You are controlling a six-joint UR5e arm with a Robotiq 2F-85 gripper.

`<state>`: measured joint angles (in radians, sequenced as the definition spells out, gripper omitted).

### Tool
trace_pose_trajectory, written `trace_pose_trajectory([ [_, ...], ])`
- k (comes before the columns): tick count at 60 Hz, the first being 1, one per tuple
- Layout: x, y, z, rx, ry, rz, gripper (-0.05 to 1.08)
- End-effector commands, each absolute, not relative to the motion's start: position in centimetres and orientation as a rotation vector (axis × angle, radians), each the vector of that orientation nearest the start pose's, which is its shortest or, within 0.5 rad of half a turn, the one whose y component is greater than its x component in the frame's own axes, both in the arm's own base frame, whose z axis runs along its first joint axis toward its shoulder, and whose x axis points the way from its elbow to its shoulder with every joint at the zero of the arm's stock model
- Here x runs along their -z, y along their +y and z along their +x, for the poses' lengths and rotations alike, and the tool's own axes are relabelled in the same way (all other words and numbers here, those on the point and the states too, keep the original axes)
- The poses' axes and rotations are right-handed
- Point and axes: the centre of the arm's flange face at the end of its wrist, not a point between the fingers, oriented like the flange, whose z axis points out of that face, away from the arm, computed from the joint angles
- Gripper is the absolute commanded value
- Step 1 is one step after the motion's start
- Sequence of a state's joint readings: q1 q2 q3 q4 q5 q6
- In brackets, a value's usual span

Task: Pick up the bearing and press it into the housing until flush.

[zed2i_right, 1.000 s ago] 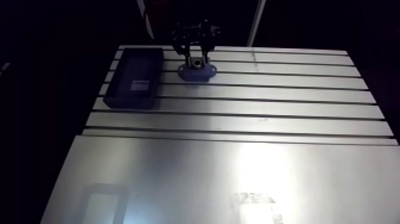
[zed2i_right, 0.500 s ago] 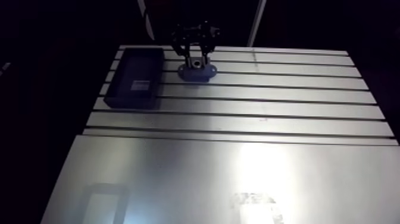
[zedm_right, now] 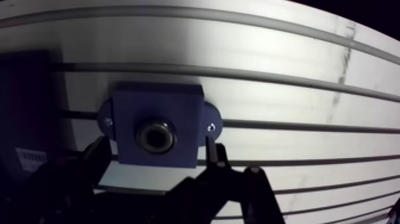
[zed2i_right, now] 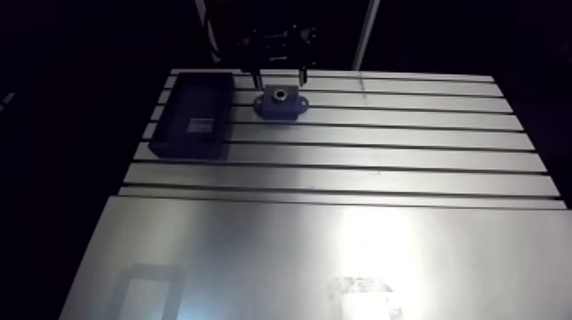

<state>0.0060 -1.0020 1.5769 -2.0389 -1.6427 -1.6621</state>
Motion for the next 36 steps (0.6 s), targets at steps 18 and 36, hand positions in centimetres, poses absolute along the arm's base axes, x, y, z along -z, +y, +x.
trace_pose_trajectory([
  [18, -21.59, -13.02, -64.54, -0.087, 3.038, -0.127, 0.85],
  [36, -21.44, -12.89, -64.54, -0.077, 3.037, -0.138, 0.94],
])
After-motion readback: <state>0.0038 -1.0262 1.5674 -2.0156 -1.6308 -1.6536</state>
